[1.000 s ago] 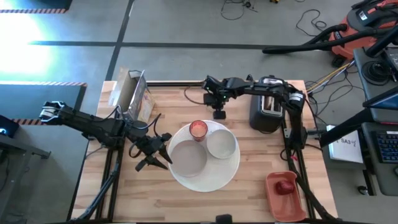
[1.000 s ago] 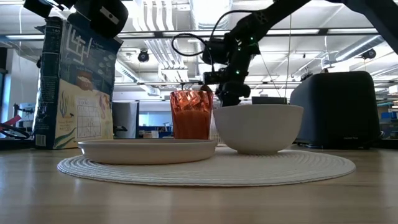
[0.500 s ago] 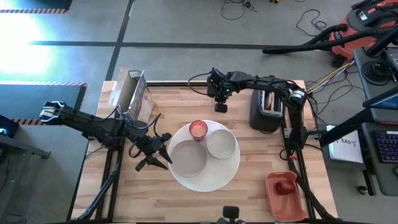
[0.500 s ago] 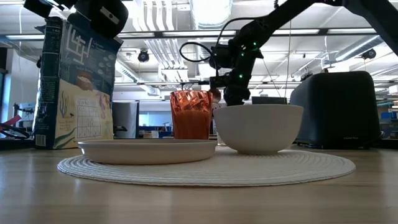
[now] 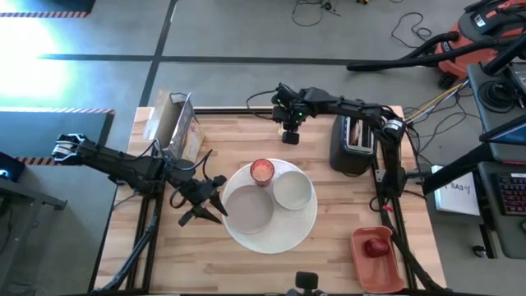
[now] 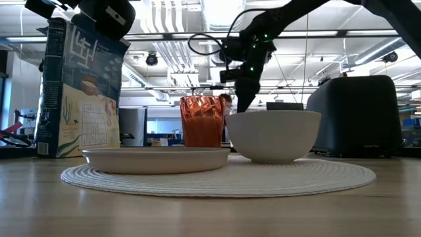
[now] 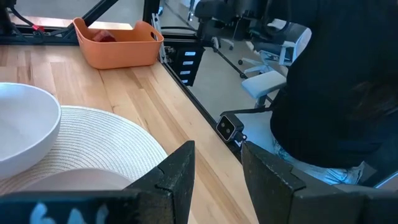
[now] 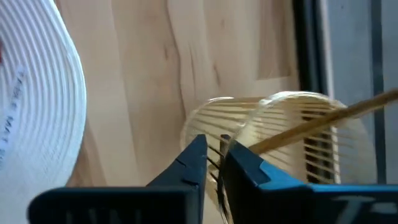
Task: Arrange a breakfast setting
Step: Move the silverware cup with the spoon to the top right of the table, then pour the cereal from the cereal box into the white bowl
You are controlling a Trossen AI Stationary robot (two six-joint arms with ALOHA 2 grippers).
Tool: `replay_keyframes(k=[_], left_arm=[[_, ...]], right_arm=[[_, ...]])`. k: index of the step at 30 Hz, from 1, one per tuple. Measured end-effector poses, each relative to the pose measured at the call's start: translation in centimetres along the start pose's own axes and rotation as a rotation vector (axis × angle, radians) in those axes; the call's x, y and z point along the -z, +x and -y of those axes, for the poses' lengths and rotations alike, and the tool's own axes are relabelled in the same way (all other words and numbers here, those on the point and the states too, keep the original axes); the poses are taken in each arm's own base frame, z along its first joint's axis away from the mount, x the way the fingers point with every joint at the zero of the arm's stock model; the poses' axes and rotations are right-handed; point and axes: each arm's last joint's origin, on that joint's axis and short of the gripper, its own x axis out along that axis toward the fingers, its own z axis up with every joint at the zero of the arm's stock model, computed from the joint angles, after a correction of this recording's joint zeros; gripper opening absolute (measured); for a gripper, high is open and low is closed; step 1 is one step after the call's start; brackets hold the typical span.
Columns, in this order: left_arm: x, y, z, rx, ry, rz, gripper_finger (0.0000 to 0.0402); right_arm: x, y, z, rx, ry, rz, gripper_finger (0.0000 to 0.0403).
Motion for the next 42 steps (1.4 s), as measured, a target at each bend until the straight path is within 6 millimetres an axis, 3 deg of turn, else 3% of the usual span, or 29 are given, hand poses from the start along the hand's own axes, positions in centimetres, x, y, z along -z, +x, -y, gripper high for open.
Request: replay_keyframes(k=[7,15,20,27,32,36,42], left_arm=[[0.0,0.0,0.0,0.0,-0.002,-0.005,0.0116],[0.1,-0.1,0.0,0.0,-0.005,-0.011,0.0116],[0.1,-0.1,0.0,0.0,-0.005,-0.01,0.0116],[0.0,-0.1,0.0,0.001,-0.009,-0.003,0.0116],[0.1,-0.2,0.2,0.036,-0.005,-0.014,0.0116],[0.2,-0.7,0.5,0.051,0.015,-0.024,0.0117],[0.0,-0.9,0.6,0.053,0.058,-0.01,0.0117]], right_arm=[[-0.3,-0.6,0.1,0.001,0.013,0.011,0.009],[-0.3,-1.5,0.1,-0.013,0.048,-0.027,0.0118],[-0.3,-3.8,0.0,-0.036,0.083,-0.084,0.0126],[0.8,-9.1,-0.8,-0.08,0.191,-0.155,0.0128],[3.1,-13.3,-3.1,-0.092,0.288,-0.061,0.0128],[5.9,-15.9,-6.2,-0.074,0.37,0.071,0.0128],[10.4,-17.2,-12.1,-0.072,0.449,0.306,0.0128]])
